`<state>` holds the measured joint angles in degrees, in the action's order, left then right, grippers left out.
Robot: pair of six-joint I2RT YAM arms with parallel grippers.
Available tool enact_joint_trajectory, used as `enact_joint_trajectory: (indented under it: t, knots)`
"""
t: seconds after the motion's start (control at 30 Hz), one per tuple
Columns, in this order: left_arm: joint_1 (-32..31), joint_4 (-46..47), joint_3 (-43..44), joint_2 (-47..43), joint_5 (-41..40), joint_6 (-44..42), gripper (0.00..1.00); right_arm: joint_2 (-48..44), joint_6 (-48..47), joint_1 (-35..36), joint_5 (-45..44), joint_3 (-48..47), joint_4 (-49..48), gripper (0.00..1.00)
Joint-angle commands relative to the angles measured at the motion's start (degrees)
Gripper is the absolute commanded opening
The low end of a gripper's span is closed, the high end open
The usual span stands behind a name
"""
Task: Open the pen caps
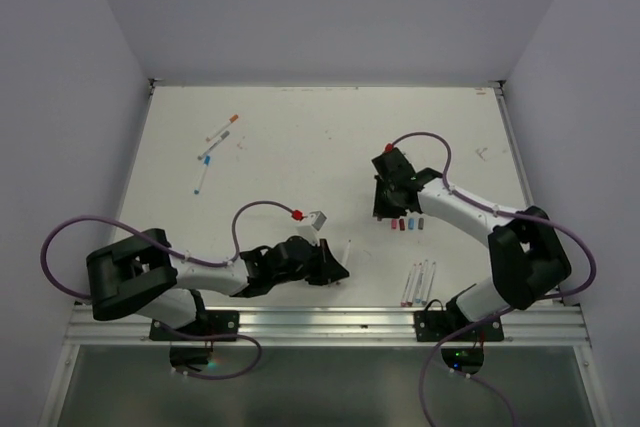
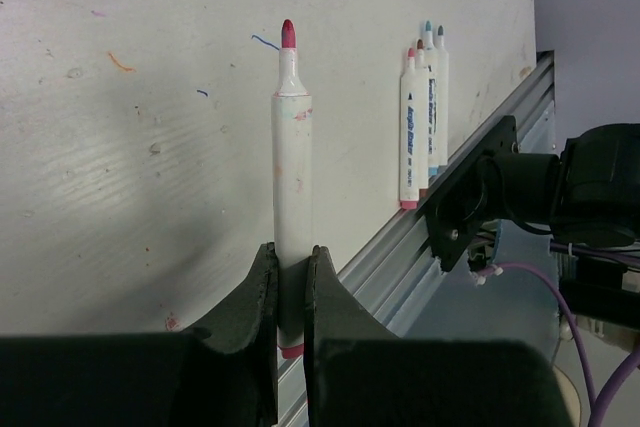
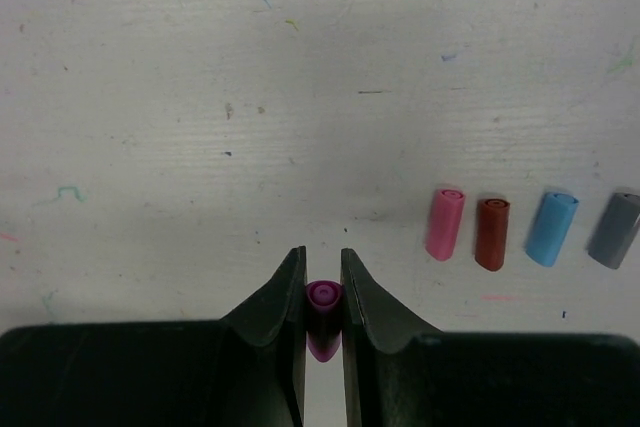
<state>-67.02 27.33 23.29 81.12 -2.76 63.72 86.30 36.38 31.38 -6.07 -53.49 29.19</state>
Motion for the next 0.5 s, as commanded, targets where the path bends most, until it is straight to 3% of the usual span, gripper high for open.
enact_joint_trajectory:
  t: [0.0, 0.47]
  knots:
    - [-1.09, 1.93, 2.2, 1.14, -2.42, 1.05, 0.0, 0.97, -0.43, 0.0, -5.44, -0.03, 2.1, 0.0]
    - [-1.44, 3.17, 1.76, 1.76, -1.63, 0.96, 0.0, 3.96, -0.34, 0.44, -8.96, 0.58, 3.07, 0.03]
